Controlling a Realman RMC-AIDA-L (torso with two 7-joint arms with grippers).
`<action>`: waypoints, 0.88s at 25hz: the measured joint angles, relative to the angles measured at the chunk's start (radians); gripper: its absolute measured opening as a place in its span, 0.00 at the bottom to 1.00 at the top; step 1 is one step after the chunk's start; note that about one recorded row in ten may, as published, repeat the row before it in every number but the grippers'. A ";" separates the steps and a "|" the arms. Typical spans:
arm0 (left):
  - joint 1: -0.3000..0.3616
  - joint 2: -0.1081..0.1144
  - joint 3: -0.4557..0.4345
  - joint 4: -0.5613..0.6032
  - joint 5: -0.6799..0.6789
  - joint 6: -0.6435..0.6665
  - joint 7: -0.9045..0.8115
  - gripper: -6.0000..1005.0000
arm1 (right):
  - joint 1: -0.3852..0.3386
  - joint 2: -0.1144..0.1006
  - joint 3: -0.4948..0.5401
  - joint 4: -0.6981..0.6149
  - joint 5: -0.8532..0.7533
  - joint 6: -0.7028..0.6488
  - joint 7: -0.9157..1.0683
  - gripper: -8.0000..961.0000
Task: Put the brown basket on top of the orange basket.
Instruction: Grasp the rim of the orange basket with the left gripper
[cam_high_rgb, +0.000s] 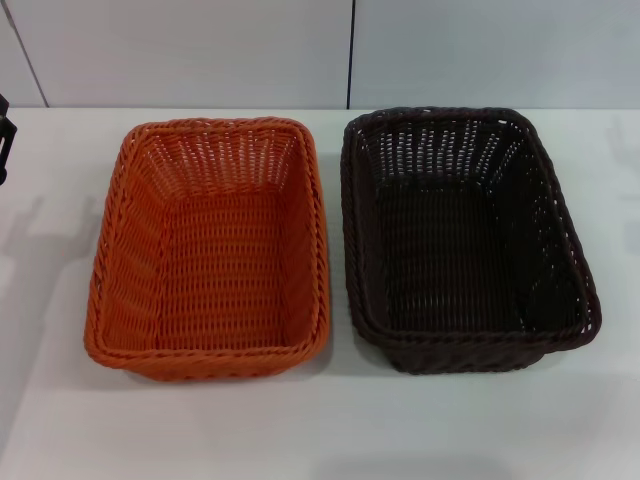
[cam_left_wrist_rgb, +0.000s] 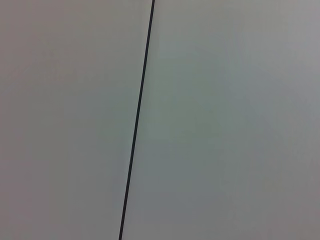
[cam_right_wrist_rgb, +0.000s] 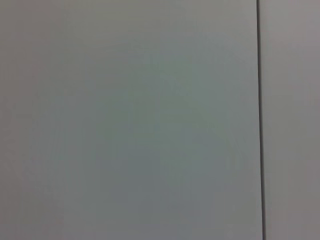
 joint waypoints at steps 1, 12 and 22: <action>0.000 0.000 0.000 0.000 0.000 0.000 0.000 0.69 | 0.000 0.000 0.000 0.000 0.000 0.000 0.000 0.73; -0.004 0.004 0.057 0.013 0.000 0.000 -0.002 0.67 | -0.001 0.001 0.000 0.005 0.000 0.000 0.000 0.73; 0.012 0.023 0.220 0.315 0.012 -0.208 -0.323 0.66 | -0.020 0.003 0.002 0.009 0.000 0.000 0.000 0.73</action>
